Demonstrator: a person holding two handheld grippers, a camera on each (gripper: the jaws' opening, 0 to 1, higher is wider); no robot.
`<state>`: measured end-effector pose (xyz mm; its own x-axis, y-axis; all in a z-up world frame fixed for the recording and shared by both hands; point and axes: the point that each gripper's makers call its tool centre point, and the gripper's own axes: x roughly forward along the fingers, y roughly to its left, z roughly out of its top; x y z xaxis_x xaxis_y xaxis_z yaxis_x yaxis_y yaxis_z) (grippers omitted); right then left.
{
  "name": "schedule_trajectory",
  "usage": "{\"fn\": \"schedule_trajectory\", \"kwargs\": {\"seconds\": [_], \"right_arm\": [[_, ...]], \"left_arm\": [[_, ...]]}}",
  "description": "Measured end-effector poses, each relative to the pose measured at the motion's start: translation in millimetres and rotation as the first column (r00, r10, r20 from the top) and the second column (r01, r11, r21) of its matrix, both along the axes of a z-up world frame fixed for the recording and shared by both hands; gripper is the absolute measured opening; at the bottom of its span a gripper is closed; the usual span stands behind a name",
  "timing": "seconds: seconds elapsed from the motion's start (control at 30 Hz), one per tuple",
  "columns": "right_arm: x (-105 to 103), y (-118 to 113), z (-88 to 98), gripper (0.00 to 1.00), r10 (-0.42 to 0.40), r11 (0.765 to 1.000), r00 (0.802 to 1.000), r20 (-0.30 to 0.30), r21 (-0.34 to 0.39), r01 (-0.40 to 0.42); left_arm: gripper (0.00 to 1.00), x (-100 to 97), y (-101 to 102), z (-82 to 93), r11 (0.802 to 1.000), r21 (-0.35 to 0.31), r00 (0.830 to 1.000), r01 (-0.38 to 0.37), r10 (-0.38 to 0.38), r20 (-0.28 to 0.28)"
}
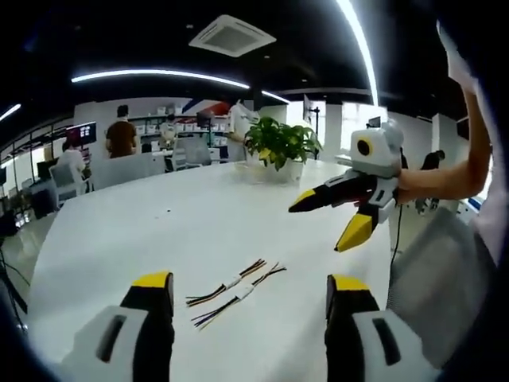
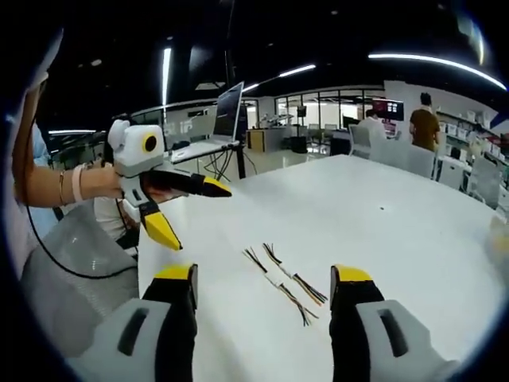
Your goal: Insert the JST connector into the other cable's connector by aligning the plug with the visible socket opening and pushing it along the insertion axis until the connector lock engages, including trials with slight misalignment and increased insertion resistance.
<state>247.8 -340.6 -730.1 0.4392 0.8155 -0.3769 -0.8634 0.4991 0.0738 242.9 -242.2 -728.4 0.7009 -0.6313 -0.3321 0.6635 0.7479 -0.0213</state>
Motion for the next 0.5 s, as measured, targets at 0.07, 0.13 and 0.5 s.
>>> {"fn": "schedule_trajectory", "kwargs": {"seconds": [0.07, 0.13, 0.5], "right_arm": [[-0.3, -0.5, 2.2, 0.67, -0.006, 1.000, 1.000, 0.002, 0.006, 0.006], [-0.6, -1.0, 4.0, 0.68, -0.011, 1.000, 1.000, 0.004, 0.010, 0.011], [-8.6, -3.7, 11.4, 0.70, -0.030, 0.999, 1.000, 0.008, 0.040, 0.030]], "left_arm": [[0.77, -1.2, 1.4, 1.6, 1.000, -0.005, 1.000, -0.008, 0.008, 0.002], [0.77, -2.5, 2.6, 3.4, 1.000, -0.003, 1.000, -0.015, 0.015, 0.010], [0.79, -14.7, 9.2, 6.0, 0.998, 0.005, 0.998, -0.058, 0.058, 0.013]]}}
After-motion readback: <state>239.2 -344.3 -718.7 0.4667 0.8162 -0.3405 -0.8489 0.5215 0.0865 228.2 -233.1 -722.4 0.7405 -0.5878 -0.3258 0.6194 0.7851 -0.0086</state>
